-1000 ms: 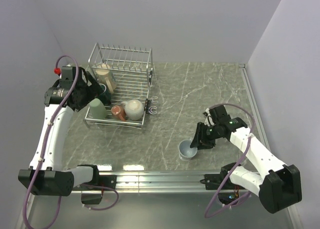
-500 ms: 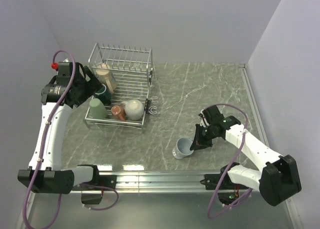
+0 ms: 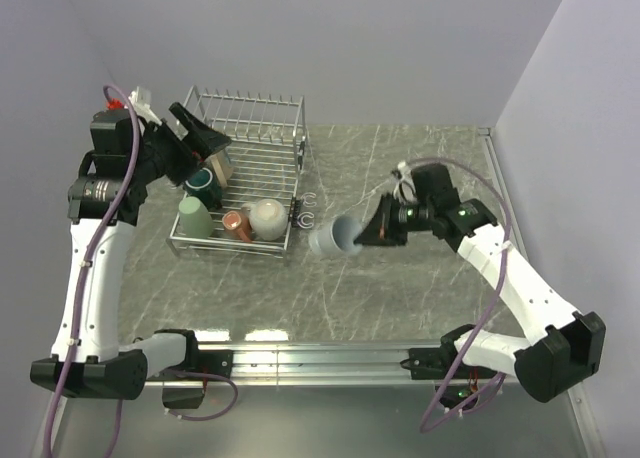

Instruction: Load the cups into the dish rack

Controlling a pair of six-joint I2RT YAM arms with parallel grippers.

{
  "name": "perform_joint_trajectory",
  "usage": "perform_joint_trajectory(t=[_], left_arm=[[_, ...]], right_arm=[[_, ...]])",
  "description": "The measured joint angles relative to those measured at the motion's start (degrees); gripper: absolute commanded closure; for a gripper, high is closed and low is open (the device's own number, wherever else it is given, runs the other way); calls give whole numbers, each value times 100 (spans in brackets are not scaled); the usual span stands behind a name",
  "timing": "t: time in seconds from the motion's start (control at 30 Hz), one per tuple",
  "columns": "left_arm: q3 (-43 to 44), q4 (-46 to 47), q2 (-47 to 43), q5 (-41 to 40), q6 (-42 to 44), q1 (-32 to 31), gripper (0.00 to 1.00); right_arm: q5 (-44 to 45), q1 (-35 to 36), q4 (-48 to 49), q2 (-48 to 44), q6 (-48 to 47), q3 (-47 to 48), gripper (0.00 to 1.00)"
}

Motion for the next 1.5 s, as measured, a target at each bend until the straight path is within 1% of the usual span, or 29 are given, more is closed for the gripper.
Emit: perform_joint_trajectory(t=[0.13, 0.23, 0.4, 0.53, 0.6, 0.7, 0.8, 0.9, 1.0, 1.1, 1.27, 1.5], left_arm=[[-216, 1233, -96, 1292, -710, -2, 1], [-271, 1845, -33, 1884, -1246, -13, 1], [-267, 2522, 232, 2520, -2251, -111, 1], [-109, 2599, 494, 2837, -2855, -219, 1], [-107, 2728, 557, 2933, -3191, -304, 1], [-243, 3176, 560, 3036, -3786, -531, 1], [-310, 3499, 599, 3040, -4323, -903, 1], [-341, 3707, 686, 3032, -4666, -1220, 1], [-334, 3598, 835, 2983, -4824, -1427, 1], [-376, 3508, 940, 2887, -4981, -1475, 1], [-542, 3449, 940, 2688, -5134, -1480, 1], [-752, 3445, 940, 2498, -5300, -1539, 1]], right_arm=[[-977, -118, 1290, 46, 935, 691, 100], [-1414, -234, 2079, 229, 1464, 1102, 100], [-1565, -339, 2446, 868, 1624, 2107, 100], [-1272, -345, 2282, 1276, 1340, 2830, 100], [-975, -348, 2238, 1338, 1152, 2997, 100], [-623, -350, 2247, 1329, 988, 3008, 100], [-256, -317, 2312, 1329, 898, 2966, 100], [111, -256, 2402, 1329, 800, 2959, 100], [518, -109, 2476, 1309, 651, 2959, 100], [778, 37, 2500, 1255, 516, 2957, 100], [944, 227, 2721, 1054, 350, 2798, 100], [953, 546, 2997, 831, 219, 2618, 100]])
